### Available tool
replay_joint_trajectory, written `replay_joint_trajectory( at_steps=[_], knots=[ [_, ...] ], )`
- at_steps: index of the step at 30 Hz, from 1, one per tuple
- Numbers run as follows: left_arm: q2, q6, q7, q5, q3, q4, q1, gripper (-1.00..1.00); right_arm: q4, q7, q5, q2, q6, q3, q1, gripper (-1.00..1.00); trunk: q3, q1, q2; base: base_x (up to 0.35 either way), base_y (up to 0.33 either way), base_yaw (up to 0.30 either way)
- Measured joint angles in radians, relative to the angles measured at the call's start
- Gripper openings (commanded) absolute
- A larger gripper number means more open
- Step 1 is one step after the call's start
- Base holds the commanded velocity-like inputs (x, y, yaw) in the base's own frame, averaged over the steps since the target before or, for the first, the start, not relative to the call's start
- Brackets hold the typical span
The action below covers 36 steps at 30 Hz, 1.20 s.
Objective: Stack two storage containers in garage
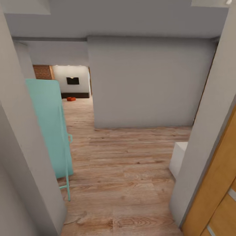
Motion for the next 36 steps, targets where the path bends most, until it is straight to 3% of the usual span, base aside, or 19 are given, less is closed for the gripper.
replay_joint_trajectory(
  at_steps=[36],
  knots=[
    [0.0,0.001,0.0,0.0,0.0,0.0,0.0,1.0,0.0,0.0,0.0,0.0,0.0,0.0,0.001,1.0,0.0,0.0,0.0,0.322,-0.057,0.0]
  ],
)
